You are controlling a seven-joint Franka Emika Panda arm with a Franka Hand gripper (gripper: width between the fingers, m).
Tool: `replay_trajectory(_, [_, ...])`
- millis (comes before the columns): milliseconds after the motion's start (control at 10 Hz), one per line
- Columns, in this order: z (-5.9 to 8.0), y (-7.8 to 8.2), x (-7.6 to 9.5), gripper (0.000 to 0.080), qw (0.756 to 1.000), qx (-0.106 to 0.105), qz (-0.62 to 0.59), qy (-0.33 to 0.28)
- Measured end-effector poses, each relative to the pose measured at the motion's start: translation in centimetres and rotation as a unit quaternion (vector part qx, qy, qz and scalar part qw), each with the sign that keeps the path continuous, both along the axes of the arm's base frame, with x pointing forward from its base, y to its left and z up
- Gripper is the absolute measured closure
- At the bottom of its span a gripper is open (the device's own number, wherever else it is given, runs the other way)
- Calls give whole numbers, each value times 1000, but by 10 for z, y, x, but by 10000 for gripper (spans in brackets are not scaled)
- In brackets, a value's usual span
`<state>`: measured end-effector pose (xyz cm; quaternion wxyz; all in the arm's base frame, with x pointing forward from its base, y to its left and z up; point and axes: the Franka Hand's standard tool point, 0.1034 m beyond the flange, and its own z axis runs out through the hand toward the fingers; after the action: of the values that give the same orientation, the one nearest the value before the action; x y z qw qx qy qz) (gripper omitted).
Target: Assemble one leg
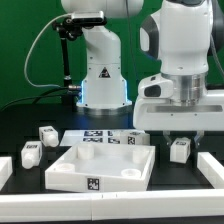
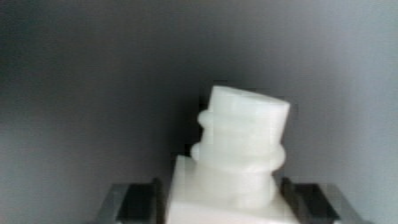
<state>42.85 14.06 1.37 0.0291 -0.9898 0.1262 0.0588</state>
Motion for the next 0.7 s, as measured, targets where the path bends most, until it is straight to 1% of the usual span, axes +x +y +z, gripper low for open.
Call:
replay_trajectory(100, [1,6,-26,489,1000,-4,3,2])
replay_trajectory(200, [-2,9,-40,489,1000,-7,12,5])
replay_trajectory(300, [-5,9,-43,489,1000,-8,15,4])
replay_trajectory(400, [-7,6,-42,489,1000,-8,18,4])
replay_trajectory(500, [-6,8,-41,489,1000,-7,20,3])
replay_trajectory(600, [-6,9,-37,489,1000,-6,22,0])
replay_trajectory(700, [-7,5,-30,489,999,-3,37,-6])
